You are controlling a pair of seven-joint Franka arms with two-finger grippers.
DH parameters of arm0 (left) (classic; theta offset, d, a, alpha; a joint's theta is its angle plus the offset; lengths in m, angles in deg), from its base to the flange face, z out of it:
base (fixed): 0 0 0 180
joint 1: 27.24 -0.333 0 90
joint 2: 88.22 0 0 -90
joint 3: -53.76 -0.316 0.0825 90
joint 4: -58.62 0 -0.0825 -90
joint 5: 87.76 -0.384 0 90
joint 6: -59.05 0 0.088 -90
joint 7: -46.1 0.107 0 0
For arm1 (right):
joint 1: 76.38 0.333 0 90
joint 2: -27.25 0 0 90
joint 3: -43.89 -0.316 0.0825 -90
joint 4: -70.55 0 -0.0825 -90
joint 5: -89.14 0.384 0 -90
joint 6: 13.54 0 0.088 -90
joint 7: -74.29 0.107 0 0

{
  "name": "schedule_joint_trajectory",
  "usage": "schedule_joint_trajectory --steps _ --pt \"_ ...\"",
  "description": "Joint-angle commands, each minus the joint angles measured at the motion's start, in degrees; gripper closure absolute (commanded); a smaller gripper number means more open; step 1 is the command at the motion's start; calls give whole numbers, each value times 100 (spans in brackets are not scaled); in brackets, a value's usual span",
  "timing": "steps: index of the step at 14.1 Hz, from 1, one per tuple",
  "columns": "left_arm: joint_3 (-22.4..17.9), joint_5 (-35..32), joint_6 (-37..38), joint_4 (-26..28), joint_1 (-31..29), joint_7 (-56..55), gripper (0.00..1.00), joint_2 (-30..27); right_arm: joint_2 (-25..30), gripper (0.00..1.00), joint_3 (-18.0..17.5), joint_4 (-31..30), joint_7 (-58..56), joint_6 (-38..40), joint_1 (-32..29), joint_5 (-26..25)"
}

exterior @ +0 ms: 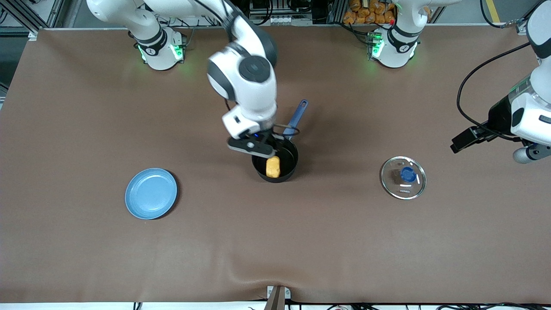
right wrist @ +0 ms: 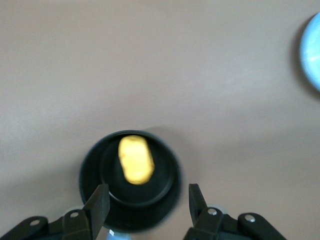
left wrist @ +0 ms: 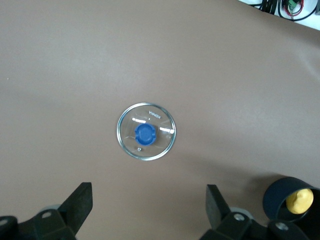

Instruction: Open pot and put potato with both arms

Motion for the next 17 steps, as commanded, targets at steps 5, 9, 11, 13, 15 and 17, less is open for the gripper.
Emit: schedule_joint_trajectory --steps 5,9,11,13,15,17 --pt "240 115 824 -291 -18 153 0 -321 1309 16 -44 391 -2172 2476 -1277 96" --pt "338 89 1141 -247 -62 739 0 -383 1704 0 -35 621 -3569 3261 -2190 78" --pt "320 80 1141 -168 -150 970 0 -462 1924 0 -35 656 -4203 3341 -2813 191" --pt "320 80 1106 -46 -203 1084 0 -567 1986 0 -35 709 -4390 3595 -3289 350" --pt "320 71 878 218 -369 1312 0 -690 1986 0 -44 858 -4695 3658 -3685 473" --pt "312 45 868 280 -396 1339 0 -734 1995 0 -35 867 -5800 3649 -3923 456"
